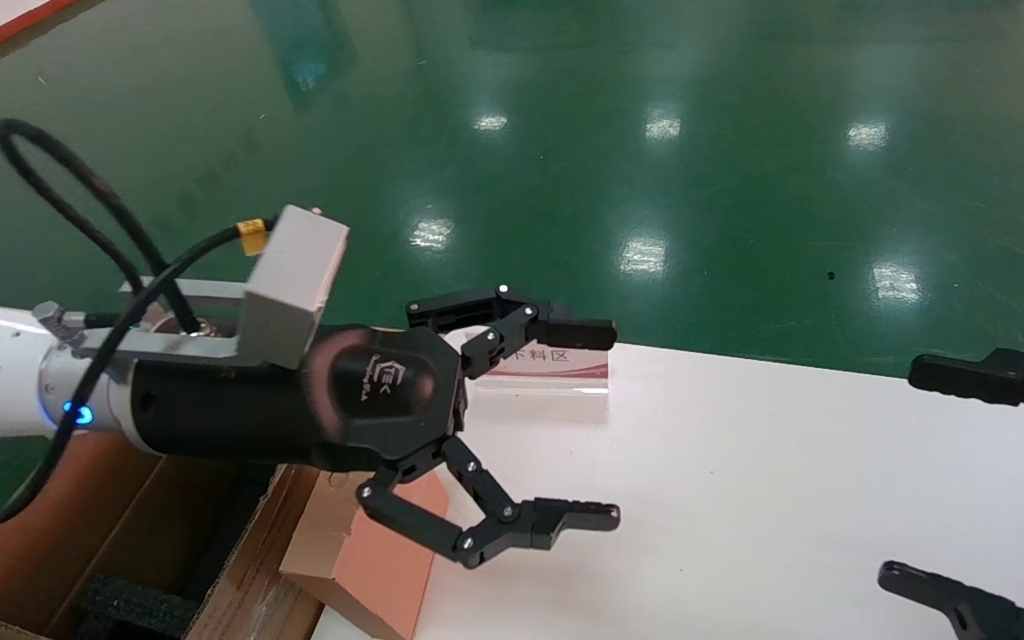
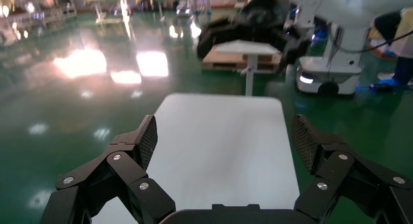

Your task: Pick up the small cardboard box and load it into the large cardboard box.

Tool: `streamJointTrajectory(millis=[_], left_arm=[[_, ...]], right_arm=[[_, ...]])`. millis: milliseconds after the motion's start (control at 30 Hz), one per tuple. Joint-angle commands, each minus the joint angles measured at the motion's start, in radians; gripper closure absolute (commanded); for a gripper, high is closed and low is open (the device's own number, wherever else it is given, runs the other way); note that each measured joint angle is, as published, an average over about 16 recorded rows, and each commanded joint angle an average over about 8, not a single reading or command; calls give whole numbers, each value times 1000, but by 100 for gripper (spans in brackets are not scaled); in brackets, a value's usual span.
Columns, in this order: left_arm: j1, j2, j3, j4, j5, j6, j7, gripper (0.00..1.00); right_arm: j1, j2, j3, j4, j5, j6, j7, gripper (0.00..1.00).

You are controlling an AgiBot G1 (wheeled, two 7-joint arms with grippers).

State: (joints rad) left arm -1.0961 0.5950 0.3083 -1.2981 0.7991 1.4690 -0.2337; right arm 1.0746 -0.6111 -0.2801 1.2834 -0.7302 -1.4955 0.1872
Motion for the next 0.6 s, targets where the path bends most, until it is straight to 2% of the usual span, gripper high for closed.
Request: streamJointTrajectory(millis=[33, 133, 300, 467, 600], left_arm=[[0, -4, 3, -2, 9, -8, -5, 0], [-35, -21, 37, -22, 95, -28, -63, 0], [-158, -24, 133, -50, 321, -29, -225, 0], [-329, 24, 248, -56, 542, 42, -429, 0], [-460, 68, 353, -56, 664, 97, -581, 0]], right_arm=[[0, 0, 0, 0, 0, 0, 0, 0], [0, 0, 0, 0, 0, 0, 0, 0], [0, 0, -1, 0, 0, 0, 0, 0], [0, 0, -1, 0, 1, 0, -1, 0], [1, 0, -2, 0, 1, 0, -1, 0]])
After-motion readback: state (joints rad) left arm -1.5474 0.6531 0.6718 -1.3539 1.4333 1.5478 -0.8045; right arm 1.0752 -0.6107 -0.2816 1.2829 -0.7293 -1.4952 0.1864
